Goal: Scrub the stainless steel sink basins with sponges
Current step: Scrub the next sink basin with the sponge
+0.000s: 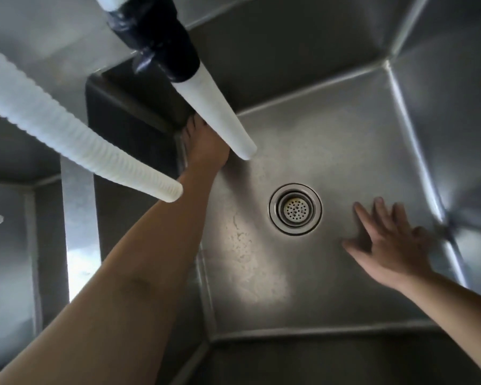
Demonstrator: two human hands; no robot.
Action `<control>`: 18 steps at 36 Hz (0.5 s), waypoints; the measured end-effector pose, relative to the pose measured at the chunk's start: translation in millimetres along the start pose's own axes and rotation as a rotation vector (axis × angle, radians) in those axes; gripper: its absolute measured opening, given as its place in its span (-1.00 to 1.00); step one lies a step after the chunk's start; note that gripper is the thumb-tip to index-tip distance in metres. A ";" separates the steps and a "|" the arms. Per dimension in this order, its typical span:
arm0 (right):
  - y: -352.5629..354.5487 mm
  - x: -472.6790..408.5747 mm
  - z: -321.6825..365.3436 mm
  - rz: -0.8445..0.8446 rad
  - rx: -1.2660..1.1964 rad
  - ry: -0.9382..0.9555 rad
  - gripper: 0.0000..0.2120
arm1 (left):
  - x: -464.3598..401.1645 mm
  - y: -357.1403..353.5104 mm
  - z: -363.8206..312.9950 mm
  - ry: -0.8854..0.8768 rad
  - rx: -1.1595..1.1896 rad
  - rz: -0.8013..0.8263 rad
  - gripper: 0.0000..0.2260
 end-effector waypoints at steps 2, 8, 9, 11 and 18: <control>-0.1 0.1 -0.1 0.001 -0.002 0.003 -0.21 | 15.3 4.7 -2.3 -0.011 0.073 -0.095 -0.32; -3.0 1.8 -1.7 -0.008 -0.004 0.010 -0.19 | 24.9 -59.1 6.1 -0.053 -0.073 0.100 -0.33; -4.7 1.9 -3.0 -0.008 -0.007 0.011 -0.19 | 21.0 -62.6 6.4 -0.045 -0.078 0.103 -0.31; -7.9 1.3 -4.9 -0.006 -0.009 0.016 -0.17 | 12.6 -61.7 1.4 -0.040 -0.069 0.093 -0.27; -18.9 -1.3 -5.2 -0.055 -0.041 0.022 -0.14 | 11.8 -67.5 -2.0 -0.062 -0.034 0.105 -0.27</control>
Point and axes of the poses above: each hand's wrist, its own x-axis away from the middle knuckle, its own y-axis out of the back of the hand, z = x × y, the point moved 9 cm from there along -x, towards the middle knuckle, and after that the axes turned 13 degrees about y, right-handed, at the moved point
